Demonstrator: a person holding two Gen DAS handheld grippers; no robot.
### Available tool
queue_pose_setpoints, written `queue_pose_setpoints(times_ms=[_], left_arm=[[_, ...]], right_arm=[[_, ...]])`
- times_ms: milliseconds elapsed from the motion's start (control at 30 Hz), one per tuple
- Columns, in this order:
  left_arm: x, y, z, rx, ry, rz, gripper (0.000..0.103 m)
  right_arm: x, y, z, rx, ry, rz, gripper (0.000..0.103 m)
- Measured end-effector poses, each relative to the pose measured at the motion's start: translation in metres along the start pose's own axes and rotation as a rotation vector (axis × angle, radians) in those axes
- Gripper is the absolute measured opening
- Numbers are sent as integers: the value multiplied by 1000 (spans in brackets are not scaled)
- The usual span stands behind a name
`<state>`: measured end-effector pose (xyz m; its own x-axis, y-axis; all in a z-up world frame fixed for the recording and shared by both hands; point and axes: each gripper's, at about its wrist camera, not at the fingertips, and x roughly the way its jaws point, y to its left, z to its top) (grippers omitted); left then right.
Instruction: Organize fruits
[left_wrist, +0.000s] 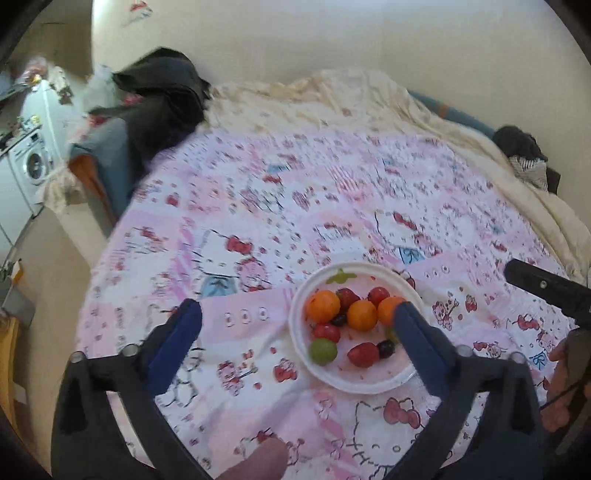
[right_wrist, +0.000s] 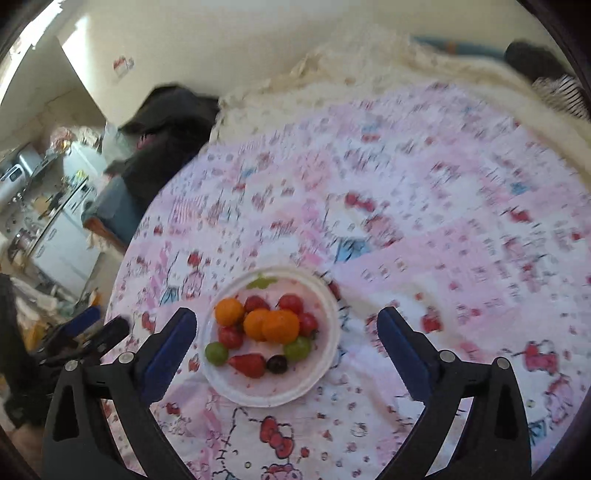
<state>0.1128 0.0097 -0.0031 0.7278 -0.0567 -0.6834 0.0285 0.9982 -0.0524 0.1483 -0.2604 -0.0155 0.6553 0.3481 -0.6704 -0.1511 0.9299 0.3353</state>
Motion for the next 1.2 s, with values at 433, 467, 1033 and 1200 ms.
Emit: queue_pose_setpoints(times_ms=[433,467,1033,1200], left_arm=[[-57,2,-45,-36,-14,18,103],[-59,1,-48,-34,-14,21,103],[-42,3,-70,-80,25,26,103],[-41,-3,-71,-63,16,18,103]], right_arm=[[-55,24,-57,-78,-91,-75,103],[-57,25,-60,-81,-95,-76,103],[-48,56,-90,-191,-105,-123,103],[-44,57,-89,-194,-109,-126,103]])
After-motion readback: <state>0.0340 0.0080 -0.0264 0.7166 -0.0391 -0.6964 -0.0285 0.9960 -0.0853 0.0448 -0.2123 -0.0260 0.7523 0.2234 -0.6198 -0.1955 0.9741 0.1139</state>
